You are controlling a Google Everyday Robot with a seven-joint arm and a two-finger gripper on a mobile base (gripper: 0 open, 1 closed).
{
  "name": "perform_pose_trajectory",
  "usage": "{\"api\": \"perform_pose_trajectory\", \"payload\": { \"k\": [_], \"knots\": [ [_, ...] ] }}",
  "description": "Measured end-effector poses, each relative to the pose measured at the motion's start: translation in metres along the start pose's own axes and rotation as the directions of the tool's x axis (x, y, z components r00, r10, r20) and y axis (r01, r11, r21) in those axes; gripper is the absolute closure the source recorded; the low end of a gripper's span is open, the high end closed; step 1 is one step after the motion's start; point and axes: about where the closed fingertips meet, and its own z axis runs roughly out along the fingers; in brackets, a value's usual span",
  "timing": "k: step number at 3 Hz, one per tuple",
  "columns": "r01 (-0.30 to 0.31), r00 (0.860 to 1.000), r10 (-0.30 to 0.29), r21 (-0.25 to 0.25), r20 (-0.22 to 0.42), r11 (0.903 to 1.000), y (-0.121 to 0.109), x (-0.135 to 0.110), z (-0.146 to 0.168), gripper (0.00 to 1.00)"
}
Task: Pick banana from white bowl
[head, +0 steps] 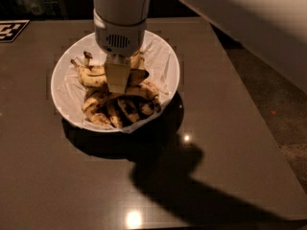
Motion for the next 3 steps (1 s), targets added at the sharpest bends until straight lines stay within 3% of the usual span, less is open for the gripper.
{"api": "perform_pose_trajectory", "payload": {
  "k": [2, 3],
  "knots": [
    [0.050, 0.991, -0.057, 0.060, 0.118, 0.9969, 0.022, 0.002, -0.038, 1.00],
    [0.075, 0.983, -0.088, 0.082, 0.162, 0.9938, 0.046, 0.010, -0.054, 1.00]
  ]
}}
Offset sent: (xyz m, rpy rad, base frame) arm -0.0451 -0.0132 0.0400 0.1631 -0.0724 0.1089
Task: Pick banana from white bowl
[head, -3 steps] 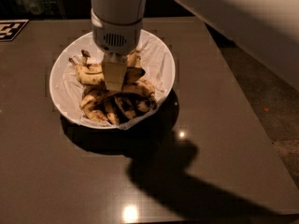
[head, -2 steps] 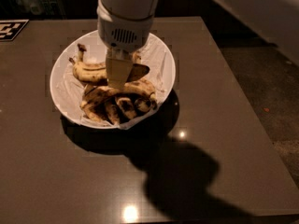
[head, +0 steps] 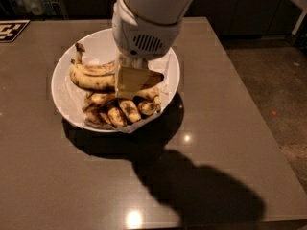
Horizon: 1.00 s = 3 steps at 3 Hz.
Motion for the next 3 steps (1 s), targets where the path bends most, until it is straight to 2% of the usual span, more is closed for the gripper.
{"api": "perform_pose_trajectory", "payload": {
  "k": [1, 2, 3],
  "knots": [
    [-0.024, 0.999, 0.023, 0.039, 0.035, 0.9990, 0.028, 0.015, -0.023, 1.00],
    [-0.062, 0.997, 0.058, 0.077, 0.046, 0.9951, 0.045, 0.028, -0.040, 1.00],
    [-0.062, 0.997, 0.058, 0.077, 0.046, 0.9951, 0.045, 0.028, -0.040, 1.00]
  ]
}}
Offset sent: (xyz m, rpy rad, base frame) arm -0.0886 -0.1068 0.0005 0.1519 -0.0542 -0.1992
